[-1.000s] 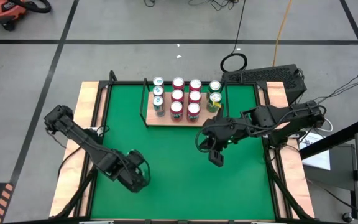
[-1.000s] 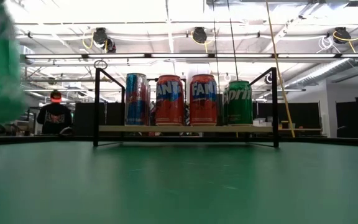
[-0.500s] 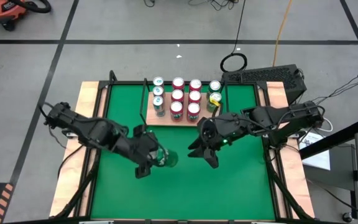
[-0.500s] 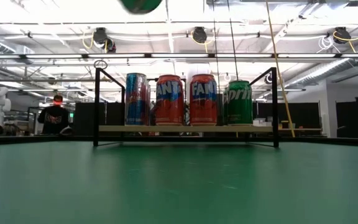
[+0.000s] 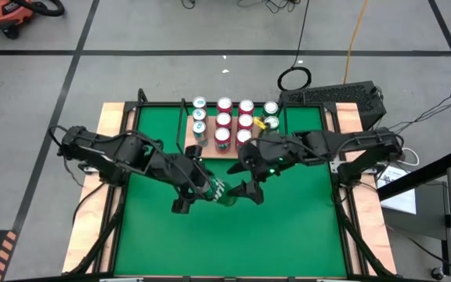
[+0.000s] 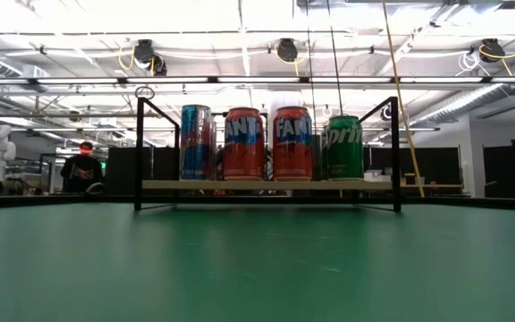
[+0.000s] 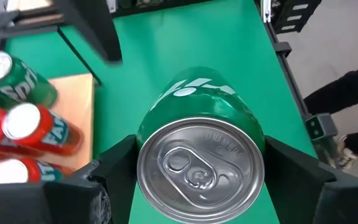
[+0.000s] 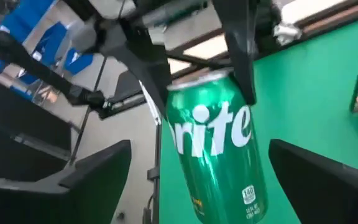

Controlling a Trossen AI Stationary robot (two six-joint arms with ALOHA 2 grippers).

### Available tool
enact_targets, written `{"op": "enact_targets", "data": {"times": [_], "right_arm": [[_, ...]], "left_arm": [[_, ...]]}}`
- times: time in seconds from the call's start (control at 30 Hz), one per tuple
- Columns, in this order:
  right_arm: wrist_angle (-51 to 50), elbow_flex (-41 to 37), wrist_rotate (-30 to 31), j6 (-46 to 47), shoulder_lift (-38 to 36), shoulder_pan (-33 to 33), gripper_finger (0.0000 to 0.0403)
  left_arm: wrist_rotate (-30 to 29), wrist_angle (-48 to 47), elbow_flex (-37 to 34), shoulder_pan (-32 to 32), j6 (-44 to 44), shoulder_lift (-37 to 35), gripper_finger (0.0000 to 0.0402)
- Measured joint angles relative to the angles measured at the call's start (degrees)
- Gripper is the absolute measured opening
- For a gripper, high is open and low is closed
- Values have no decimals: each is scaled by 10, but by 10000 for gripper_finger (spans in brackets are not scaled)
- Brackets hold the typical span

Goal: Place canned beverage on shelf
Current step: Put the green soda can on the shelf aligned with the other green soda cans

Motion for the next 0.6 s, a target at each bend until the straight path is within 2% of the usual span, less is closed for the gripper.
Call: {"op": "enact_targets", "data": {"times": [0.17, 0.6], "right_arm": [[11, 0, -91, -10, 27, -27, 375], [21, 0, -185, -62, 62, -77, 375]], "left_arm": [[1, 13, 0, 13, 31, 0, 270], [13, 30, 0, 22, 69, 0, 270]]}}
